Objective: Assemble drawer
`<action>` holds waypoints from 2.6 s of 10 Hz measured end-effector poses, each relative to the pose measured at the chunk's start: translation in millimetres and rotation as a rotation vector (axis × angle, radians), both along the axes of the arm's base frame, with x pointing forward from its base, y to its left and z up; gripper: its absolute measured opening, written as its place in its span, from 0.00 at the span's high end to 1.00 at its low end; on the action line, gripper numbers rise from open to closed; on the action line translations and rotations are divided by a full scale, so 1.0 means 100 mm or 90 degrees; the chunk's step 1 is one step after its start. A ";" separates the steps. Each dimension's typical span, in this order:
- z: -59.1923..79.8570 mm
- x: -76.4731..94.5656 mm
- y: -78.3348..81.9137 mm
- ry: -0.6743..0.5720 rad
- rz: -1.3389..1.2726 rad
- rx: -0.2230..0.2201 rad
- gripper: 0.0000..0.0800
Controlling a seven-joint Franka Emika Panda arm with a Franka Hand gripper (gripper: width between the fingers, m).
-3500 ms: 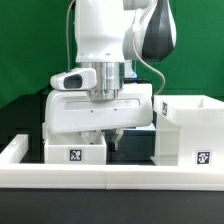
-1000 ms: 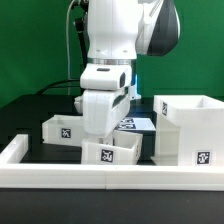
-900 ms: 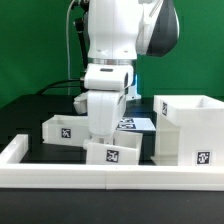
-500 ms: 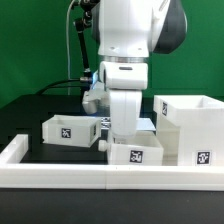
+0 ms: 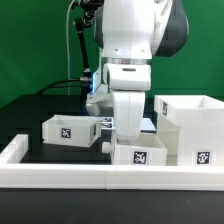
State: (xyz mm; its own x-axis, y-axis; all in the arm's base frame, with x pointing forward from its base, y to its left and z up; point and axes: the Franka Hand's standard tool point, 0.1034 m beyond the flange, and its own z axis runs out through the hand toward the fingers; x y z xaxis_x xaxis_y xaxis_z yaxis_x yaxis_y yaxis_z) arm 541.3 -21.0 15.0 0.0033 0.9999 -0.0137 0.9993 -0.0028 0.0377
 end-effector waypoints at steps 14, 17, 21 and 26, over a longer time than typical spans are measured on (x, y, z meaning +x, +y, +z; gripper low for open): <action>-0.04 0.04 -0.03 -0.002 0.042 0.006 0.95; -0.05 0.05 0.02 0.026 0.040 0.006 0.95; -0.06 0.06 0.01 0.026 0.033 0.006 0.95; -0.06 0.05 0.00 0.009 0.045 0.007 0.95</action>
Offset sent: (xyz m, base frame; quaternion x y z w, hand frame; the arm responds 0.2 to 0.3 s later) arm 0.0021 0.0065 0.0019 -0.0105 -0.0017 0.0105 0.9999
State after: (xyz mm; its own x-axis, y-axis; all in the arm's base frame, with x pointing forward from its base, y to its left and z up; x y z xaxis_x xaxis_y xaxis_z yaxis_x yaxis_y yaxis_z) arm 546.1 -21.4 9.2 -0.0672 0.9977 -0.0020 0.9974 0.0672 0.0246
